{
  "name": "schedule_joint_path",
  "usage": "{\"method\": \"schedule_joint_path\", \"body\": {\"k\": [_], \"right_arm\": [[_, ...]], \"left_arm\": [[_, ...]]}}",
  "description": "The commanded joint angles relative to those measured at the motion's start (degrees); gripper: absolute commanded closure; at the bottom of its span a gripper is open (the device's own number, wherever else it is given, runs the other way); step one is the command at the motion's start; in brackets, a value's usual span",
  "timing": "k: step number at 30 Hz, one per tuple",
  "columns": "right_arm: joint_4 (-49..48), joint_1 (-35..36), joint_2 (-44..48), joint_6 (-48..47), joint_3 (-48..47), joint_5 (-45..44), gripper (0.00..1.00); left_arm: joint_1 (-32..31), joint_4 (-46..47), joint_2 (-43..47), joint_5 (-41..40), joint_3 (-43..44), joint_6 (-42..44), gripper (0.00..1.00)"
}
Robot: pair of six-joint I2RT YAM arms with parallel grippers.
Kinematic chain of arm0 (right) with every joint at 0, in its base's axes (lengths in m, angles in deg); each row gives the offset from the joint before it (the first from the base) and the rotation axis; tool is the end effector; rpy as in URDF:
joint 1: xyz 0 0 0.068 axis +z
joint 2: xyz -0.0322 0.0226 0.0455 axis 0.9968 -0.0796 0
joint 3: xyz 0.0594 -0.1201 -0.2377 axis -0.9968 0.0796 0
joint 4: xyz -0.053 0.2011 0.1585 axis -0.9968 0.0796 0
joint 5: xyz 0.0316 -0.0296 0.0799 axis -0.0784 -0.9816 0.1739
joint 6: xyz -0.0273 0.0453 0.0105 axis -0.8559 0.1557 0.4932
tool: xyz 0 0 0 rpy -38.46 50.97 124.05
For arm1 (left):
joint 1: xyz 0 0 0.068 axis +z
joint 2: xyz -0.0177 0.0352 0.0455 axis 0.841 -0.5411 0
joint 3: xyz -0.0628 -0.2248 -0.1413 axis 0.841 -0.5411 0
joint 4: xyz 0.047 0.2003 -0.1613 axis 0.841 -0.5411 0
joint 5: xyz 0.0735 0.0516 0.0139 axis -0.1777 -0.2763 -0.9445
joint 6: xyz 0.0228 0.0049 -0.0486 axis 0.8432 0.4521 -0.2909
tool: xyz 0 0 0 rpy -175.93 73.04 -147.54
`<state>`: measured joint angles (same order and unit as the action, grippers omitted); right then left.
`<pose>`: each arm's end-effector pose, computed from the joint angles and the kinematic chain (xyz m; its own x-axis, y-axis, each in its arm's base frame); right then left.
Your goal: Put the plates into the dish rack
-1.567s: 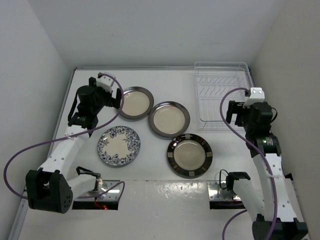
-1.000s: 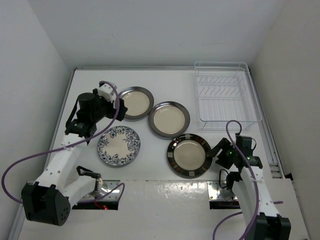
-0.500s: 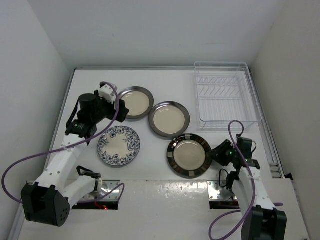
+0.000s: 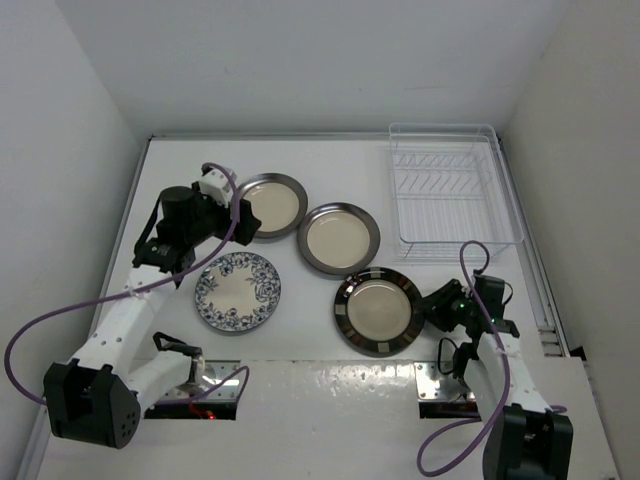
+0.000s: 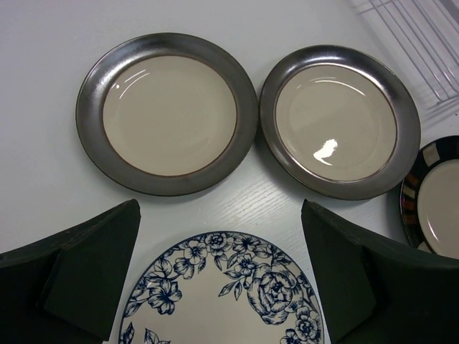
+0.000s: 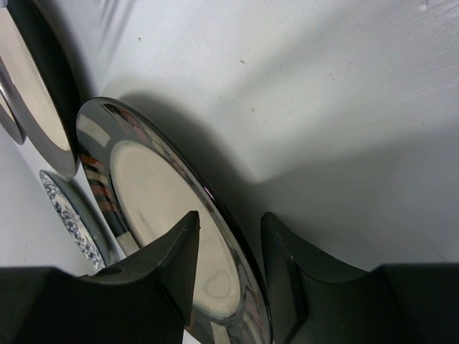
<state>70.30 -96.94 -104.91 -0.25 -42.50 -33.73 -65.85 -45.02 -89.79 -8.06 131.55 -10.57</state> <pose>0.1162 -0.0075 0.1010 -0.5510 0.8282 -0.1023 0.5580 0.4568 0.6928 0.2249 -0.0461 0.3037 -0.3976 0.0164 -0.9174 0.4299 0.8867 -0.1705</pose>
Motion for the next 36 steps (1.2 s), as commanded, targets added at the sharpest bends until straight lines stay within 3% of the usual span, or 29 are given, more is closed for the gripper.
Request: {"method": "schedule_joint_path", "body": {"k": [1, 6, 10, 15, 19, 25, 36], "right_arm": [[-0.5, -0.2, -0.3, 0.3, 12.2, 0.5, 0.59], [-0.8, -0.1, 0.0, 0.4, 12.7, 1.3, 0.76], [-0.5, -0.2, -0.5, 0.5, 12.5, 1.4, 1.0], [0.3, -0.2, 1.5, -5.1, 9.2, 6.4, 1.0], [8.2, -0.2, 6.5, -10.9, 4.1, 8.0, 1.0], [16.1, 0.0, 14.4, -15.2, -10.2, 9.9, 1.0], [19.3, 0.0, 11.4, -16.7, -26.7, 11.5, 1.0]], "left_arm": [[0.1, 2.1, -0.3, 1.4, 0.5, -1.6, 0.0], [0.1, 2.2, -0.8, 1.9, 0.5, -1.6, 0.0], [0.1, 2.7, -0.8, 1.9, 0.5, -1.6, 0.0], [0.1, 2.7, -0.8, 1.9, 0.5, -1.6, 0.0], [0.1, 3.2, -0.8, 1.9, 0.5, -1.6, 0.0], [0.1, 3.7, -0.8, 1.9, -0.1, -2.1, 0.0], [0.1, 3.7, -1.4, 1.9, -0.6, -2.1, 0.0]]}}
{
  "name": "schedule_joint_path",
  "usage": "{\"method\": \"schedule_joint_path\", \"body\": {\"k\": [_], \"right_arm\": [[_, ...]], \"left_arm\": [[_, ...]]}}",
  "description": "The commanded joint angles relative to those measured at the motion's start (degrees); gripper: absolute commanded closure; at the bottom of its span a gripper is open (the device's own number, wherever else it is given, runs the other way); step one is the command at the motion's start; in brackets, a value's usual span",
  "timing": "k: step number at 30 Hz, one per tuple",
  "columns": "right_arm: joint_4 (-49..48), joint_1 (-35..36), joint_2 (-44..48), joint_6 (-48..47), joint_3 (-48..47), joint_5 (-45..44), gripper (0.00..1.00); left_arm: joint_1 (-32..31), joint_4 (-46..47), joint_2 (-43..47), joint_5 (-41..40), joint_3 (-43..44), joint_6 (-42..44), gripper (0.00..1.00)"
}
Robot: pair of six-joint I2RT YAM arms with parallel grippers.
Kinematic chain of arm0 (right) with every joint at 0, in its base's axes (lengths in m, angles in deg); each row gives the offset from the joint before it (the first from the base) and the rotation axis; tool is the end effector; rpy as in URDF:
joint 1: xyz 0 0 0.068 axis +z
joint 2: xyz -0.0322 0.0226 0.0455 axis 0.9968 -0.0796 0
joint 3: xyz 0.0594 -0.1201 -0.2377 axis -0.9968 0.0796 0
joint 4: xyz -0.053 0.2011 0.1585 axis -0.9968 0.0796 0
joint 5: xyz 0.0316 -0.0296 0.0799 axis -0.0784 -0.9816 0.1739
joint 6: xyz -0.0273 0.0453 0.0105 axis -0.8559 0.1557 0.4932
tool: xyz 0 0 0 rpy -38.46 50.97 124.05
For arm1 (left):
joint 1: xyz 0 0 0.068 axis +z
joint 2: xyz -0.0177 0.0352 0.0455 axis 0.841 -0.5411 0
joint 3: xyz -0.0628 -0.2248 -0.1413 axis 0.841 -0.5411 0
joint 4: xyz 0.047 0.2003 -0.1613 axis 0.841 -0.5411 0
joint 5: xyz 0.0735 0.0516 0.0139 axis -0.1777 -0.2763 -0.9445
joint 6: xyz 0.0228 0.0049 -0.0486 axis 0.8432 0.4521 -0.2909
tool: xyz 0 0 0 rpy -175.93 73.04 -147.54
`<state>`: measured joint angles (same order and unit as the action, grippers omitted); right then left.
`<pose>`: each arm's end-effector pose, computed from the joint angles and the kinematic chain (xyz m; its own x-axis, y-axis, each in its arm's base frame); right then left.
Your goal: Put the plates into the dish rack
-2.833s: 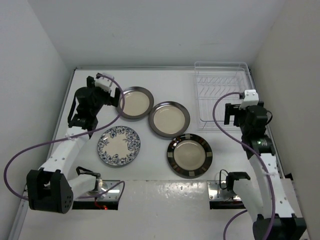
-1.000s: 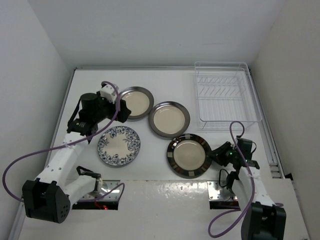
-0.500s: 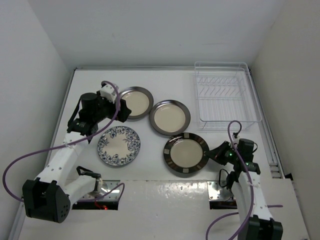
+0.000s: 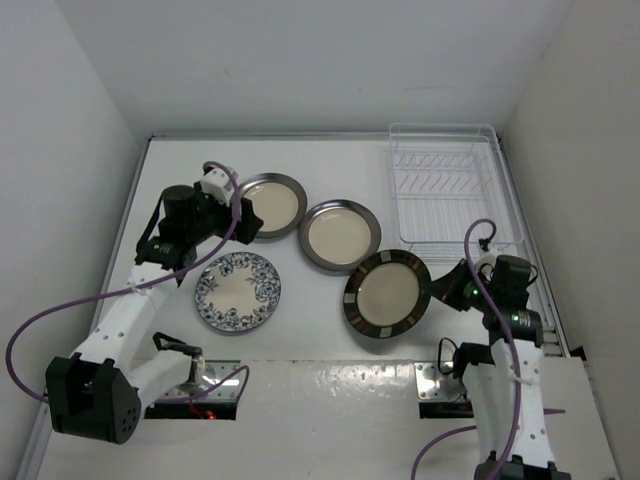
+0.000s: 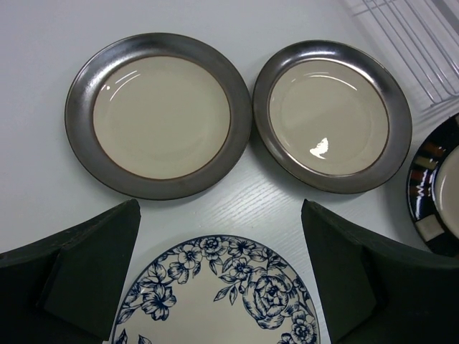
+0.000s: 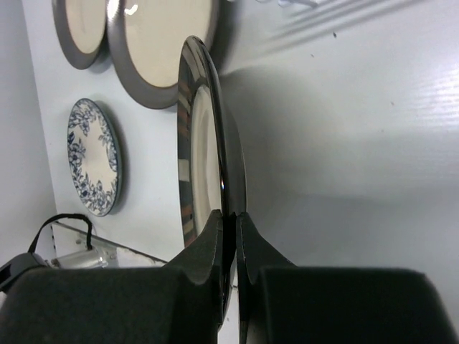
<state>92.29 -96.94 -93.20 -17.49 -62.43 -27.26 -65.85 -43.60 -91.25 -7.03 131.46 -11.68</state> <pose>0.1162 -0.0039 0.2064 -0.6764 0.6207 -0.3965 0.1955 0.6704 0.7158 0.2303 -0.0475 0.3003 -0.4089 0.0001 -0.9126 0.4361 0.8784 -0.1953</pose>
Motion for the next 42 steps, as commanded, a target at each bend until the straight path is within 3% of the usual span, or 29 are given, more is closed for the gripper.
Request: {"method": "schedule_joint_path", "body": {"k": [1, 5, 11, 14, 16, 21, 29, 34, 42], "right_arm": [[-2.3, 0.0, -0.8, 0.2, -9.0, 5.1, 1.0], [-1.4, -0.1, -2.5, -0.2, -13.1, 7.5, 1.0], [-4.6, -0.1, -4.8, 2.3, -19.5, 9.9, 1.0], [-9.9, 0.5, -7.3, 5.1, -22.5, 9.9, 1.0], [-14.8, 0.4, -10.2, 6.2, -24.5, 9.3, 1.0], [-21.5, 1.0, -18.9, 5.2, -31.6, 7.1, 1.0], [-27.2, 2.0, -39.2, 0.6, -57.5, -4.2, 1.0], [-30.4, -2.1, -51.5, -0.9, -66.7, -8.5, 1.0], [-26.5, -8.7, -61.6, -16.1, -79.1, -15.5, 1.0]], "left_arm": [[0.1, 2.3, 0.1, 0.9, -0.5, -1.0, 0.0], [0.1, 2.3, 0.1, 0.4, -0.5, -1.0, 0.04], [0.1, -3.0, -1.8, 0.4, 0.2, -0.5, 0.29], [0.1, -4.2, -2.4, 1.5, 0.7, -1.1, 0.29], [0.1, -4.2, -2.9, 1.5, 1.3, -1.7, 0.22], [0.1, -4.7, -3.4, 1.5, 1.9, -1.7, 0.18], [1.1, -4.7, -3.9, -0.1, 1.9, -0.7, 0.17], [3.2, -4.7, -4.5, -0.7, 1.9, -0.1, 0.17], [5.7, -4.7, -8.0, -0.7, 1.4, -0.6, 0.17]]}}
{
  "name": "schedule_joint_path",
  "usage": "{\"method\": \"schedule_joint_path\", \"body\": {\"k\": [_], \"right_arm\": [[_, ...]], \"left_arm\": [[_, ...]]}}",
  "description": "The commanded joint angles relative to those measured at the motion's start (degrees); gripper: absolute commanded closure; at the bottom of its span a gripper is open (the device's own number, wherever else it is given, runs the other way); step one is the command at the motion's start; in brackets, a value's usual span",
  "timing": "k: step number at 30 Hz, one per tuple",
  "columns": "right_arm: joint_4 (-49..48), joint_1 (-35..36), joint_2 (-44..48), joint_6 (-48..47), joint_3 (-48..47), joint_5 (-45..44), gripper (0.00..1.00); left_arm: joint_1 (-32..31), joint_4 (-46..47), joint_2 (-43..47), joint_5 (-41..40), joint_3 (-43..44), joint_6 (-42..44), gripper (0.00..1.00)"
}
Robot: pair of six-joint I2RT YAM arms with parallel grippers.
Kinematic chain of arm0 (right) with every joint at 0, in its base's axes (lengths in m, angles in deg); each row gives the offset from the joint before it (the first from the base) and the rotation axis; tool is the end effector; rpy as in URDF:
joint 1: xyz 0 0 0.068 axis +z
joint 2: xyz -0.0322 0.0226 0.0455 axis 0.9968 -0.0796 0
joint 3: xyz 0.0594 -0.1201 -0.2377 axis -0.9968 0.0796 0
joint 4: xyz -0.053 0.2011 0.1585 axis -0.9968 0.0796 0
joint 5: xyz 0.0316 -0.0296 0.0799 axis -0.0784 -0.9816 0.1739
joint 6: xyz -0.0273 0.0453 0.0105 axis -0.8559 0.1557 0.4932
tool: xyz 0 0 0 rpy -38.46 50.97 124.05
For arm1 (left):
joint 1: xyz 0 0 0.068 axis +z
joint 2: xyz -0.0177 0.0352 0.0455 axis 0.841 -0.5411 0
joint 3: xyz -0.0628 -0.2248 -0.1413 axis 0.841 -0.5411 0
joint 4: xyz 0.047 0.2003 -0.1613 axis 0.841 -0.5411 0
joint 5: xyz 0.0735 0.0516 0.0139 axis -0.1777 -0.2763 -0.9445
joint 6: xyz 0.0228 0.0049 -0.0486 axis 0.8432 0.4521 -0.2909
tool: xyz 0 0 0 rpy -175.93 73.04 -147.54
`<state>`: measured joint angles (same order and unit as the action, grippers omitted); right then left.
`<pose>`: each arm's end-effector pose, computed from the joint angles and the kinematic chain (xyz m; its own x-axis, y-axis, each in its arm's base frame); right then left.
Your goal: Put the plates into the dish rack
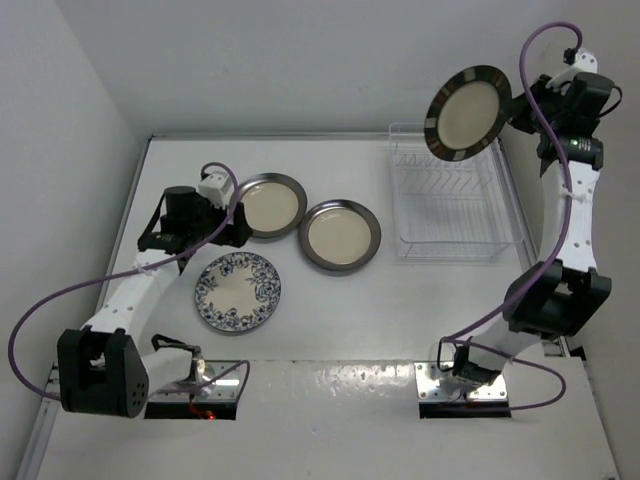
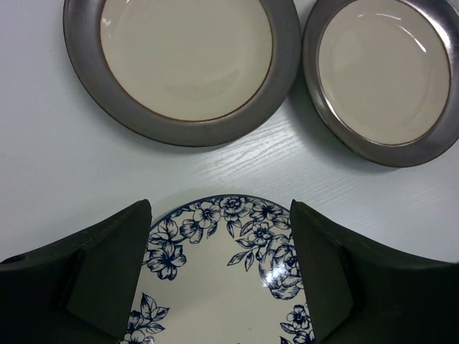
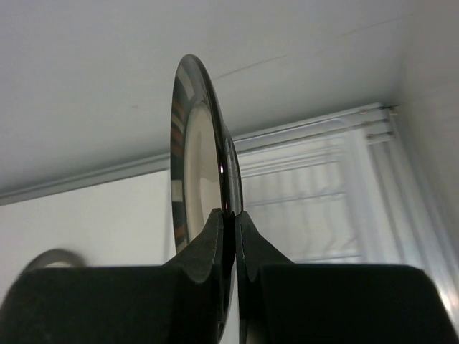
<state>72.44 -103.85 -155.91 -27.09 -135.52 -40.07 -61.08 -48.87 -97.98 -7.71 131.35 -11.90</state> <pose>0.3567 -0.1059 0.4337 -0.1991 0.4792 -0.8548 0.0720 0.8771 0.4749 0.2486 -0.0288 0.2648 -0.5901 -0.0255 -0.8069 0.3029 0.9195 -0.2506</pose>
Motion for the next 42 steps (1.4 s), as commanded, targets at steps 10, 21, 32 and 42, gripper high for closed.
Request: {"method": "schedule_joint_path", "body": {"k": [10, 21, 32, 42], "right_arm": [[-6.2, -5.8, -4.5, -21.7, -9.8, -4.5, 1.0], [-7.9, -2.9, -7.1, -37.7, -7.3, -14.2, 1.0], [-8.4, 0.1, -11.1, -40.5, -7.1, -16.4, 1.0], [-14.2, 4.7, -12.3, -42.9, -0.3, -25.1, 1.0]], "left_arm": [[1.6, 0.5, -7.6, 1.6, 4.2, 0.0, 0.17], [2.8, 0.0, -10.5, 2.7, 5.2, -0.5, 0.17], [3.8, -1.1, -11.5, 2.7, 5.8, 0.5, 0.18], [4.4, -1.1, -12.1, 2.1, 5.8, 1.1, 0.18]]}}
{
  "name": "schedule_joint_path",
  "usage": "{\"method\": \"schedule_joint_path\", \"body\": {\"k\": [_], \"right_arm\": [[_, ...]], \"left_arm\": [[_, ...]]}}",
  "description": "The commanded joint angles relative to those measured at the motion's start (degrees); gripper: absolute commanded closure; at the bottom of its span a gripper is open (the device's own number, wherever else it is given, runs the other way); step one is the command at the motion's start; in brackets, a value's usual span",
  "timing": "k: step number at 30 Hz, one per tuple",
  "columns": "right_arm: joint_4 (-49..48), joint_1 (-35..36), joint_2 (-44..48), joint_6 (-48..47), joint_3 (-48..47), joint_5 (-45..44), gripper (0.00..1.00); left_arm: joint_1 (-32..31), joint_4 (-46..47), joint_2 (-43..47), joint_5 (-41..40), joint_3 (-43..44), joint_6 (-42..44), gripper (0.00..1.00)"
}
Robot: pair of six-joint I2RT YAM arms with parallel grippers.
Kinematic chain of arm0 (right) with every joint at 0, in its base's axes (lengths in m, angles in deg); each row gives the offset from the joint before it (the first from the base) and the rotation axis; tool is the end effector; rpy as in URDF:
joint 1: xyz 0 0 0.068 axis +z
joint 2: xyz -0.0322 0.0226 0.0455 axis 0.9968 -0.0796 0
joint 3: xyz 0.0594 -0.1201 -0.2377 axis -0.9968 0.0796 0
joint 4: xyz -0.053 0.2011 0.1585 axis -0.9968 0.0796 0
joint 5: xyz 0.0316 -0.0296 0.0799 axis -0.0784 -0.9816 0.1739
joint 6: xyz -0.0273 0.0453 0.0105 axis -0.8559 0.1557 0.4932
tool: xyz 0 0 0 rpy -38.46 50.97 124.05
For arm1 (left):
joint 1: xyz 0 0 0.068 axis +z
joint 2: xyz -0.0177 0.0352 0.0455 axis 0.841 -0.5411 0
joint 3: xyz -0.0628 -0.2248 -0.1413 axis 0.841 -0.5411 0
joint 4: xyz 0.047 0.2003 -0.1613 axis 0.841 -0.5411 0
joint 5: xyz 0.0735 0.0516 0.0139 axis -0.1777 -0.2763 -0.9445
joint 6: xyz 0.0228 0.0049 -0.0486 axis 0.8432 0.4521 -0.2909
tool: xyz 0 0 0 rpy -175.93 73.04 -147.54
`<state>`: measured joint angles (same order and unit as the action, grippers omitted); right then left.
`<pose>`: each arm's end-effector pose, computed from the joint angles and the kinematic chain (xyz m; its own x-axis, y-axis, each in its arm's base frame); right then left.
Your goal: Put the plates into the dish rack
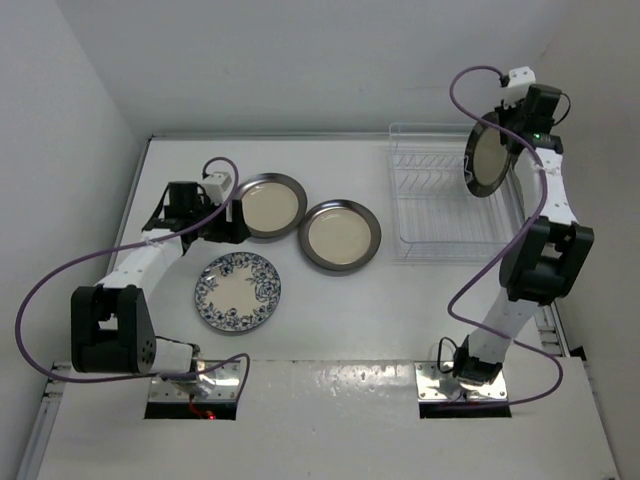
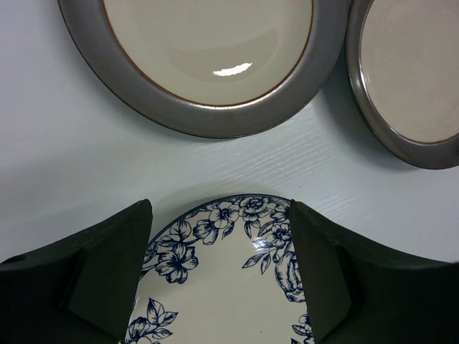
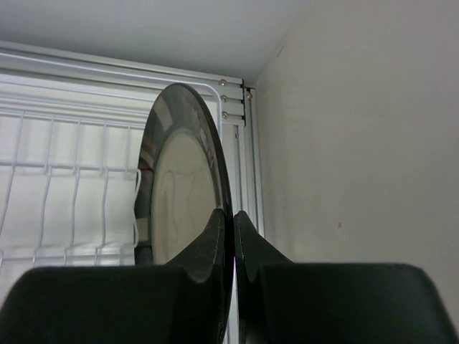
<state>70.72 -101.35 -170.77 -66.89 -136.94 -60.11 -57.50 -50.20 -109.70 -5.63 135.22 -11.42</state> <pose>0.4292 -0.1224 0.3434 -0.4584 -0.1416 -0.8774 0.1624 0.9573 -0.2393 0.2837 -0.0146 0.2349 -0.7083 -0.0531 -0.7039 0.2321 0.9242 -0.3034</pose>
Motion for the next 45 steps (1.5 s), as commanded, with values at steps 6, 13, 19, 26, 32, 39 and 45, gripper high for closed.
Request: {"method": "schedule_joint_path", "body": {"k": [6, 13, 19, 26, 32, 39, 45], "right_arm": [[-14.7, 5.9, 2.8, -6.9, 6.8, -9.9, 1.0], [-18.3, 6.2, 3.2, -3.9, 11.9, -12.9, 0.94], [-18.3, 6.5, 4.5, -1.0, 12.3, -15.0, 0.47], [-16.9, 6.5, 6.7, 0.3, 11.8, -18.7, 0.02], [-14.1, 6.8, 11.1, 2.8, 11.4, -19.3, 0.0], [-4.2, 7.0, 19.3, 7.8, 10.0, -9.4, 0.0], [-2.5, 11.6, 28.8, 11.8, 19.8, -3.8, 0.0]], "left_arm": [[0.8, -0.3, -0.4, 0.0, 2.4, 0.6, 0.18], [1.3, -0.8, 0.2, 0.0, 3.0, 0.6, 0.18], [1.3, -1.4, 0.2, 0.0, 3.0, 0.6, 0.16], [4.3, -13.3, -5.0, 0.0, 13.7, 1.8, 0.13], [5.4, -26.7, -12.5, 7.2, 23.1, 13.5, 0.11], [8.3, -57.2, -25.6, 12.1, 32.0, 53.4, 0.04], [11.0, -47.2, -25.6, 8.7, 25.5, 53.8, 0.02]]}}
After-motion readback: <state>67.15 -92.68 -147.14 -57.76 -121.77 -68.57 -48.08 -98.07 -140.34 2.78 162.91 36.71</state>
